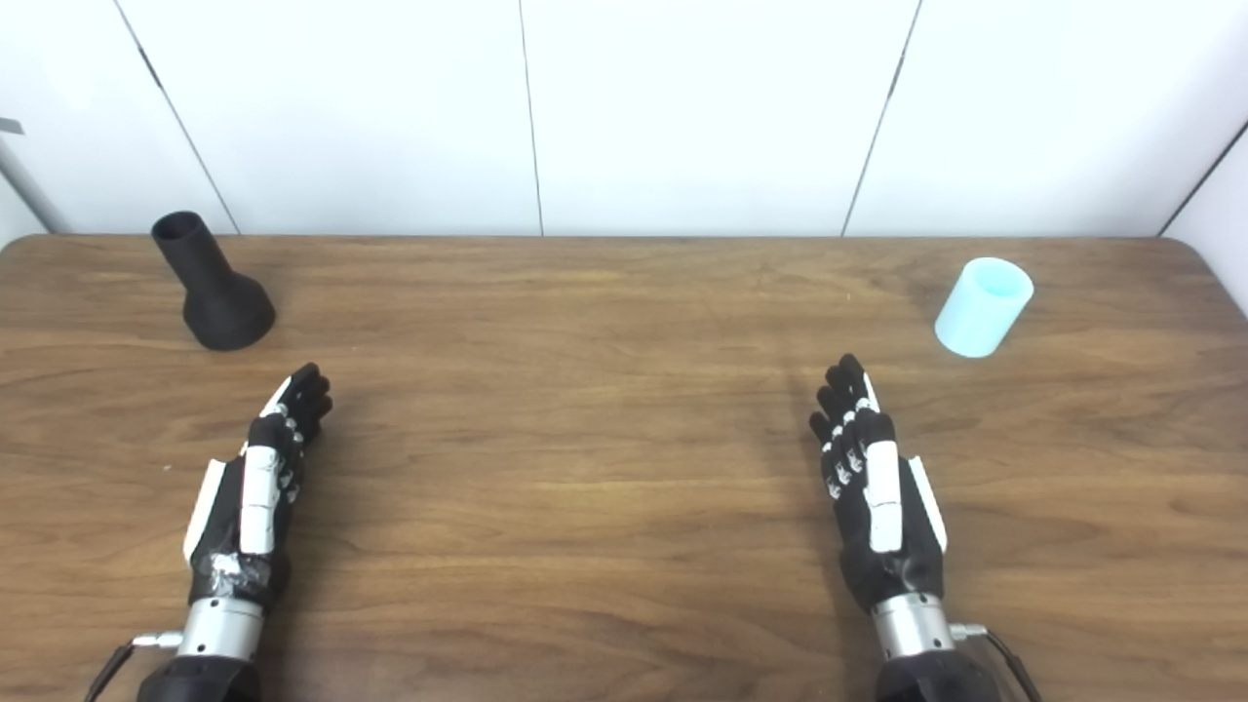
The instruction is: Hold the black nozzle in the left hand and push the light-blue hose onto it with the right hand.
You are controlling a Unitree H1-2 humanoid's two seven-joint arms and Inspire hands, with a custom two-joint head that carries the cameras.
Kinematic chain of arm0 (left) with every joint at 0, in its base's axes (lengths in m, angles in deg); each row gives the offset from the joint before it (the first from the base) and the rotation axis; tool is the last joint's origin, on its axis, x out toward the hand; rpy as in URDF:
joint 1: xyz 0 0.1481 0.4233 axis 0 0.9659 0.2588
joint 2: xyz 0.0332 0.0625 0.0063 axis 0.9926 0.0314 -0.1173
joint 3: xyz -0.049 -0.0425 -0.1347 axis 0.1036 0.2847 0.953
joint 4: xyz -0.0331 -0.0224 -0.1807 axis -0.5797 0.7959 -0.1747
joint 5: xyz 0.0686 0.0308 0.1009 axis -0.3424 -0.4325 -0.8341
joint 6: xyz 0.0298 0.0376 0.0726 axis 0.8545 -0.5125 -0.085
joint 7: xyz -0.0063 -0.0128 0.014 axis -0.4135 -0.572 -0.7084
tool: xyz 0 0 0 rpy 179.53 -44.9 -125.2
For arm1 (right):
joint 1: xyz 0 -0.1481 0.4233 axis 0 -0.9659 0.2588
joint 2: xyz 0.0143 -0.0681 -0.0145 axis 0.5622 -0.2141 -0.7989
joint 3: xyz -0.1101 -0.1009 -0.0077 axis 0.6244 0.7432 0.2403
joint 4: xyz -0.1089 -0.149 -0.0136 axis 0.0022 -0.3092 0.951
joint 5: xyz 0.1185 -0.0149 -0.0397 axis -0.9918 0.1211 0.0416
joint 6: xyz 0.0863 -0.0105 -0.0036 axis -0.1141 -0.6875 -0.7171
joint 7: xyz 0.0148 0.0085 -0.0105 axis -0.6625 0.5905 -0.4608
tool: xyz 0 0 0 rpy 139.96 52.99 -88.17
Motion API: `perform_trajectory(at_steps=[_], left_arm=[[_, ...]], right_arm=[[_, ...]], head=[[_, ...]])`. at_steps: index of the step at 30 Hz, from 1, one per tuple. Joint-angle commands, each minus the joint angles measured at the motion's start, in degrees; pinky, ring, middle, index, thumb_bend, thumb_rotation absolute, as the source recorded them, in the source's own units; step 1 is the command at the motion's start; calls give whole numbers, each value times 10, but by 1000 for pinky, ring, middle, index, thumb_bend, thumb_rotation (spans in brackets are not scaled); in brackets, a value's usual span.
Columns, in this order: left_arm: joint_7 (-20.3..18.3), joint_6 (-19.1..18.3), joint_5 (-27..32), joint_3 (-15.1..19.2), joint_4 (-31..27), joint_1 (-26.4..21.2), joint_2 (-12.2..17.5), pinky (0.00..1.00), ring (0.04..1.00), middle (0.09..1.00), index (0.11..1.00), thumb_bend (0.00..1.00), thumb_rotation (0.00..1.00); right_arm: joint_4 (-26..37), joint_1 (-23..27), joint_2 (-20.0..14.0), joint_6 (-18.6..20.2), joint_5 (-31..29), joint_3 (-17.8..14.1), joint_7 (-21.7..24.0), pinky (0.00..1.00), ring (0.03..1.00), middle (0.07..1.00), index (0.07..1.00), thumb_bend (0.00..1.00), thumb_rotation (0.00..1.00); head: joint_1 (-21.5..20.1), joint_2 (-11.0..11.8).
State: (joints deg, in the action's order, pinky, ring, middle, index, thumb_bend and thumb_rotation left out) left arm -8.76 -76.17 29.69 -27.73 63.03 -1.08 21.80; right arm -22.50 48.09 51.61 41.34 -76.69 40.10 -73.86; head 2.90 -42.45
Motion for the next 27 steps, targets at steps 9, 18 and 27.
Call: perform_trajectory(at_steps=[9,18,27], left_arm=[[1,10,-3,-3,9,0,-1,1000,947,943,936,684,1000],[-2,6,0,-3,8,1,1,1000,948,945,936,710,1000],[-1,11,-4,-5,11,4,0,1000,953,943,934,706,1000]], right_arm=[[-17,-11,-2,-5,2,-1,6,1000,1000,1000,1000,600,981],[-14,-12,-1,-3,1,-1,5,1000,1000,1000,1000,594,986],[-16,-14,1,-6,1,-1,6,1000,1000,1000,999,606,977]], head=[[-2,1],[-4,0],[0,17]])
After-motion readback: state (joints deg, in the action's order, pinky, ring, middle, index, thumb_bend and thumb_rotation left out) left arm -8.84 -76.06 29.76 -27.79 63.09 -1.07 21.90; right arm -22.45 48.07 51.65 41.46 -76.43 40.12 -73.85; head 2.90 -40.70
